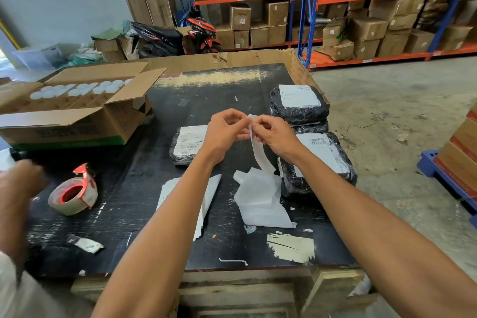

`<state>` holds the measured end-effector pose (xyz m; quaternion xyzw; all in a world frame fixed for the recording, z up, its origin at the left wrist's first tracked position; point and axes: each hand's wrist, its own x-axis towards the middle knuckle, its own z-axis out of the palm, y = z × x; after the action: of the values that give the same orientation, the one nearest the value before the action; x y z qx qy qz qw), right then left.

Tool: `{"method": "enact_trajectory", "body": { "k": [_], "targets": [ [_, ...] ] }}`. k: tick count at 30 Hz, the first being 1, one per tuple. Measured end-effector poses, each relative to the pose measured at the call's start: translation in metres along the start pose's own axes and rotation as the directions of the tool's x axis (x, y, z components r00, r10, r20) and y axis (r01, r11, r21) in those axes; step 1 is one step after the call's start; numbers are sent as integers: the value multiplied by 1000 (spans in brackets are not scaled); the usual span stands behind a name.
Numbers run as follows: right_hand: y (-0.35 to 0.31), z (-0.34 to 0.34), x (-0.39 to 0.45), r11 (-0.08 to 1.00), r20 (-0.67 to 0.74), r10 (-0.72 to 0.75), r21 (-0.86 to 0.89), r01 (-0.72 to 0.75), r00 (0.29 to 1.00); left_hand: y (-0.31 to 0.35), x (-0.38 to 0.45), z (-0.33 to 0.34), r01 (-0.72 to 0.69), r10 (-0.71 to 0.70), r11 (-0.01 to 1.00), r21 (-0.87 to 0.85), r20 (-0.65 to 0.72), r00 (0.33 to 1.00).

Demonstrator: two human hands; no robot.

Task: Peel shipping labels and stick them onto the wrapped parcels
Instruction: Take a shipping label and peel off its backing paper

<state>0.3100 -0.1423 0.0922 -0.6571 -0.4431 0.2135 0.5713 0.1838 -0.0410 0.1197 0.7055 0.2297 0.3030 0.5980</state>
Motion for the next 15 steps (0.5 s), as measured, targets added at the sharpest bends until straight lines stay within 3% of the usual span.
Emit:
{"method": "enact_trajectory", "body": {
  "k": [5, 9, 13, 15],
  "targets": [
    [2, 3, 1, 999, -69, 48, 6, -48, 996, 1, 1, 2, 112, -118, 981, -162, -31, 993],
    [2, 7, 4, 956, -126, 218, 226, -185, 968, 2, 0, 2, 196, -236, 904, -379, -62, 970],
    [-6, 8, 6, 920, -105, 227, 350, -178, 968, -3, 2, 1, 187, -238, 903, -387, -86, 968],
    [-9, 8, 6, 953, -122, 174, 271, -135, 977, -4, 2, 1, 180, -220, 910, -373, -67, 973]
  ]
}}
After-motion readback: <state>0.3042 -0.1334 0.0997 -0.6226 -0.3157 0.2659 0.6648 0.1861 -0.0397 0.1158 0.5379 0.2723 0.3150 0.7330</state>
